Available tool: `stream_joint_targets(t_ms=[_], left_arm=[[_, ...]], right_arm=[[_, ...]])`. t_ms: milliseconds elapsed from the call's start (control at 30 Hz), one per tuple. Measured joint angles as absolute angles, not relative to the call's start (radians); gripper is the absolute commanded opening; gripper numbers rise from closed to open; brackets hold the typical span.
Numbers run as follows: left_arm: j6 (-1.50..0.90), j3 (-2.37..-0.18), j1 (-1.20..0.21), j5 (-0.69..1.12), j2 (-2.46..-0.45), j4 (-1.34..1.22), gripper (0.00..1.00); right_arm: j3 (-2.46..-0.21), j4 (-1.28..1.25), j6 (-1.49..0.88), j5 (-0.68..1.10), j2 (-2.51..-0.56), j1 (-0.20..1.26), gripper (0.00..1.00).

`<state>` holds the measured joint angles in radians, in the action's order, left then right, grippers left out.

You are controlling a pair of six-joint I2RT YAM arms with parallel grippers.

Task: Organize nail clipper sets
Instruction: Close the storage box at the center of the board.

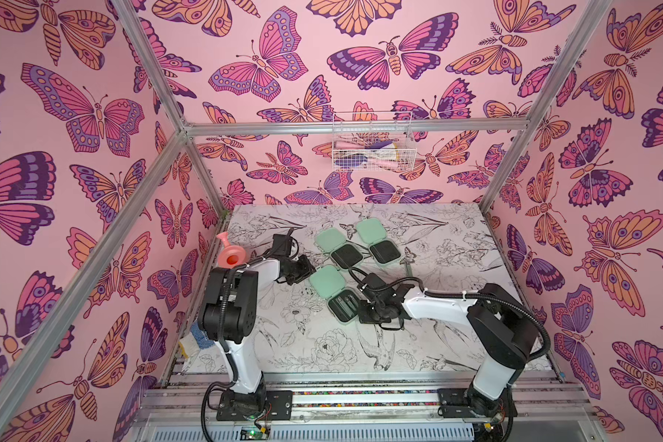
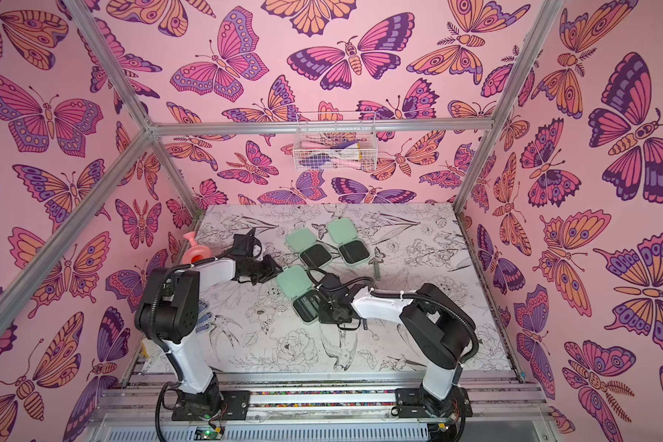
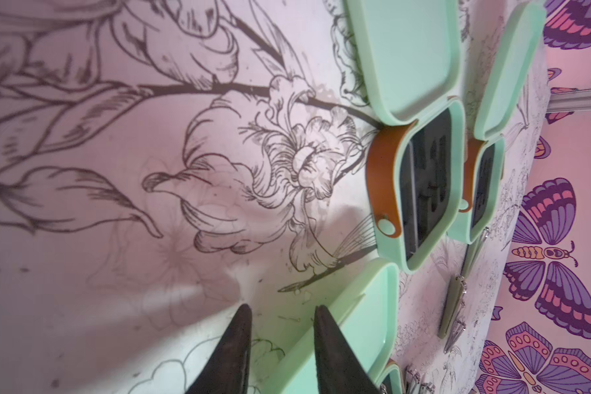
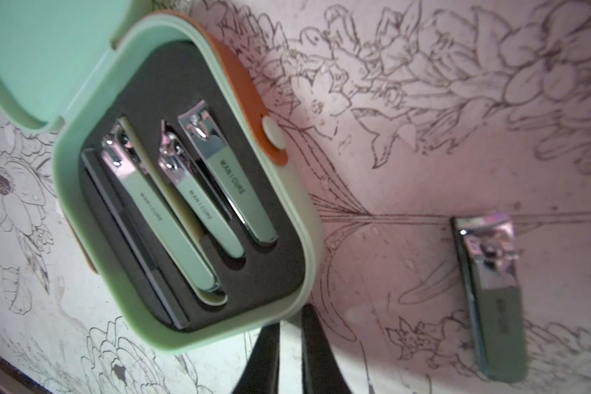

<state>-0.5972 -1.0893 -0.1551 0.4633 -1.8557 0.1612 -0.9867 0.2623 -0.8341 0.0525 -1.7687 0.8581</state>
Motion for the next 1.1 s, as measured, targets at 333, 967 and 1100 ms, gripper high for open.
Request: stream_joint_targets(t_ms=[333, 967, 1100], left_arm=[[-0.619, -1.065, -0.173, 0.487, -1.745, 0.159, 0.34], [-0.662, -0.839, -0.334, 0.562, -1.521, 0.198, 0.35], [-0.674, -0.786, -0.351, 0.547, -1.521, 0.211, 0.35]], right_arm=[[-1.01, 0.265, -0.834, 0.054, -1.786, 0.859, 0.16], [-1.122, 0.212, -0.83, 0.014, -1.884, 0.857, 0.16], [-1.145, 0.198, -0.818, 0.001, -1.898, 0.843, 0.17]])
